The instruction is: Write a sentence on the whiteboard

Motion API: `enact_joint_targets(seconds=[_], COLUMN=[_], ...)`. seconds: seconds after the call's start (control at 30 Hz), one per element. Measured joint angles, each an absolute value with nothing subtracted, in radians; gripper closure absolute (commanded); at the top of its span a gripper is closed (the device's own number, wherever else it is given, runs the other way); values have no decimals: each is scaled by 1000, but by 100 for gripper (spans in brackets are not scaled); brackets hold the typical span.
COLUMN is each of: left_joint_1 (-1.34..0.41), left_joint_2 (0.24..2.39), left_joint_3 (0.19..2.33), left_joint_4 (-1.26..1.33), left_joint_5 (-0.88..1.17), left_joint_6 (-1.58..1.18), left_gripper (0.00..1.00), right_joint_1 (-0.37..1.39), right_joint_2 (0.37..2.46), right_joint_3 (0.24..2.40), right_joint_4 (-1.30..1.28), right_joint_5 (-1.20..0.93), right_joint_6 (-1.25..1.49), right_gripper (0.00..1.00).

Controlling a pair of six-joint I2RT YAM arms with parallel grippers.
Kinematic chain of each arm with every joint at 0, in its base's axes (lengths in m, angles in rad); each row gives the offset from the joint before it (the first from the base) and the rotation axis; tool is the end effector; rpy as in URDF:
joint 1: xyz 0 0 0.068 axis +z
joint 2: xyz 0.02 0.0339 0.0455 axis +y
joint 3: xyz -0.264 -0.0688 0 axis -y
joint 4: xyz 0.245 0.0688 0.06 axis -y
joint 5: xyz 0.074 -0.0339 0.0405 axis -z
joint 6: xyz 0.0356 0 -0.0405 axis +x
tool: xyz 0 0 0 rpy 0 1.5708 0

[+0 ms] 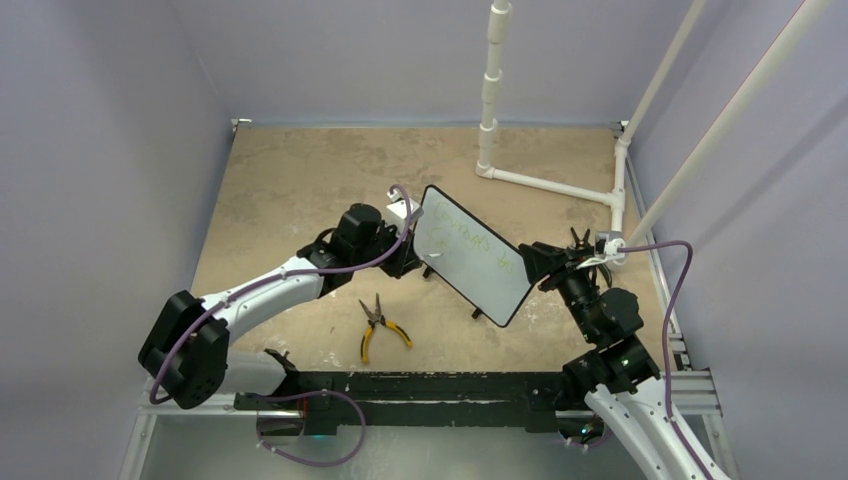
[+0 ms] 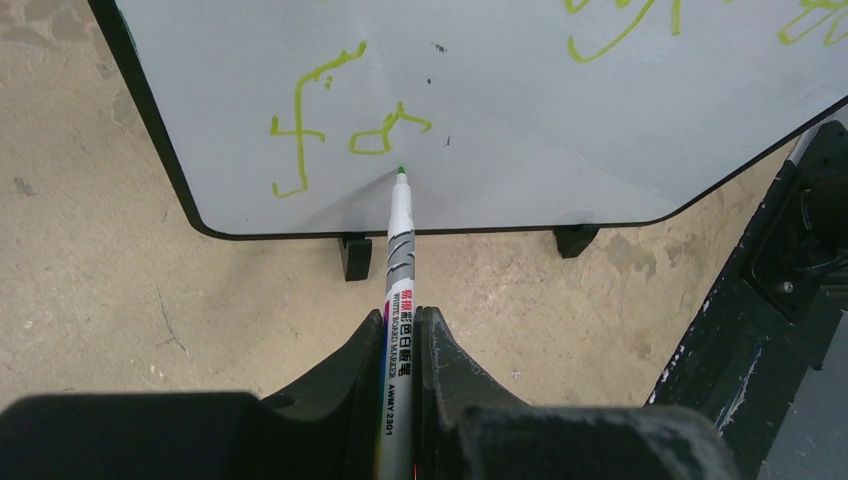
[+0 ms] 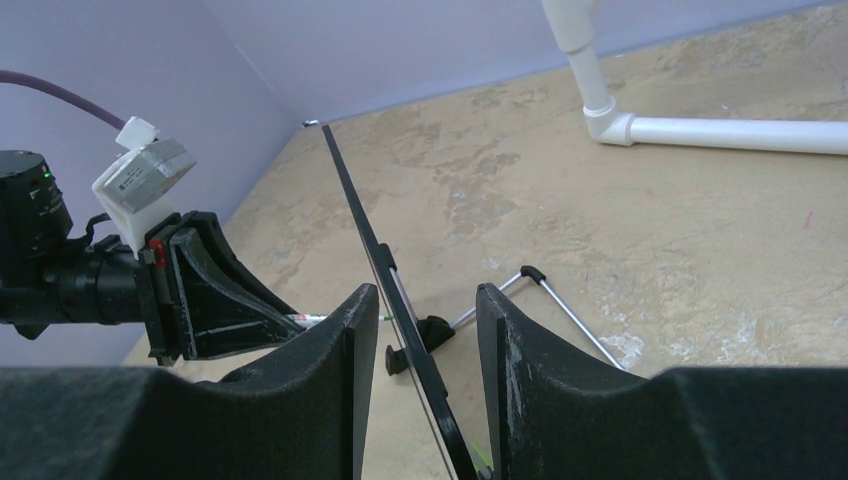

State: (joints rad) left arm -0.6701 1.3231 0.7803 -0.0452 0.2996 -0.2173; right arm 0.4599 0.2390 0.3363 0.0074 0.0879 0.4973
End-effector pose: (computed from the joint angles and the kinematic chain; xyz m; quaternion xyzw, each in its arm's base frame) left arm 0.2176 -0.1858 0.2344 0.2643 0.8337 -0.3191 0.3649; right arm 0.1003 0.0462 0.2710 0.0451 0.6678 0.3158 0.6725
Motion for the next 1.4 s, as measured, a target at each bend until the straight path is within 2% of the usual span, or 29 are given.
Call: enact_joint_targets(seconds=[1.4], left_joint_1=[-683], left_joint_2=[1296], left_joint_3=[780], left_joint_4=[9], left_joint_5=[370], left_joint_6=[-208], left_gripper=[100], right_joint_1=[460], right_joint_2=[233], right_joint_3=[336], right_joint_4=[7], right_joint_5=[88], right_joint_6=[497], right_gripper=[56])
